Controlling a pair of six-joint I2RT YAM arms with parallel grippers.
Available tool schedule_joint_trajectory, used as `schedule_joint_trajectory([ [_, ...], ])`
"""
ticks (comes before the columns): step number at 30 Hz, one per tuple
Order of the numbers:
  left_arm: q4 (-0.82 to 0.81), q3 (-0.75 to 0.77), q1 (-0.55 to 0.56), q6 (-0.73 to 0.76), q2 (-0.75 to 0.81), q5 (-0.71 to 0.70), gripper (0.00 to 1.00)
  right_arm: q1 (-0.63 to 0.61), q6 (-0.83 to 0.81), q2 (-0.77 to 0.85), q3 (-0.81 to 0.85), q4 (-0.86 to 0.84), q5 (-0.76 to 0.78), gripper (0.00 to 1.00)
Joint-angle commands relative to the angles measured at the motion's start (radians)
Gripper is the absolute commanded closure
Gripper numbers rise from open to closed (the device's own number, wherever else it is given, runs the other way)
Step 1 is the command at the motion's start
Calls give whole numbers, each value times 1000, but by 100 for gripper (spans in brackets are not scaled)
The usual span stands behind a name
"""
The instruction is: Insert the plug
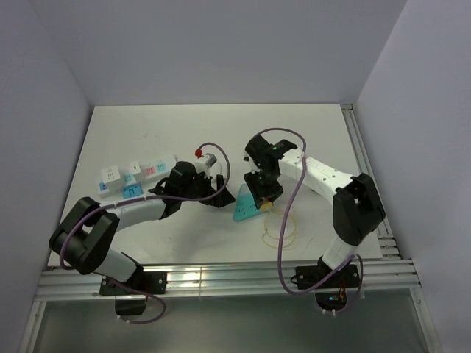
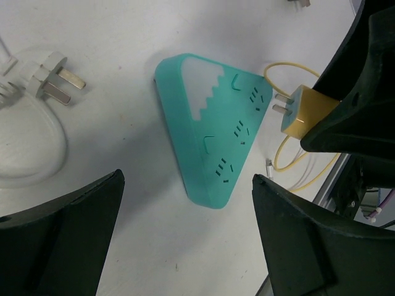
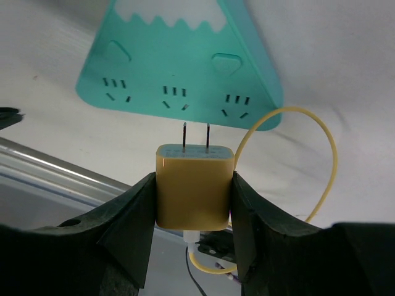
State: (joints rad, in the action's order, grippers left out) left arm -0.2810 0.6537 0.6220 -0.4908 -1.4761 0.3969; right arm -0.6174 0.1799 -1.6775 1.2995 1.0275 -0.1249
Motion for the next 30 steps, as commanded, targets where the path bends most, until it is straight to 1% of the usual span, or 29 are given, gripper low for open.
schedule_joint_trajectory([
  [1,-136,-35,11,1,40,31,10,4,-16,88,-17,-64,-85,100],
  [3,-196,-69,12,-11,68,48,9,4,-16,122,-34,-89,-143,100],
  [5,-196,-59,12,-26,83,60,8,2,-4,145,-46,-132,-169,100],
  [10,-159,27,10,-94,76,97,6,-30,23,254,-129,-266,-170,100],
  [14,-176,61,7,-152,60,134,4,-53,24,288,-155,-308,-162,100],
  [16,-165,92,1,-179,43,163,4,-67,20,292,-155,-311,-157,100],
  [18,-194,93,-5,-216,28,187,4,-79,13,292,-154,-314,-153,100],
  [23,-202,106,-7,-233,-7,234,5,-90,16,306,-155,-330,-134,100],
  [30,-230,77,-7,-250,-41,258,12,-91,21,325,-144,-345,-125,100],
])
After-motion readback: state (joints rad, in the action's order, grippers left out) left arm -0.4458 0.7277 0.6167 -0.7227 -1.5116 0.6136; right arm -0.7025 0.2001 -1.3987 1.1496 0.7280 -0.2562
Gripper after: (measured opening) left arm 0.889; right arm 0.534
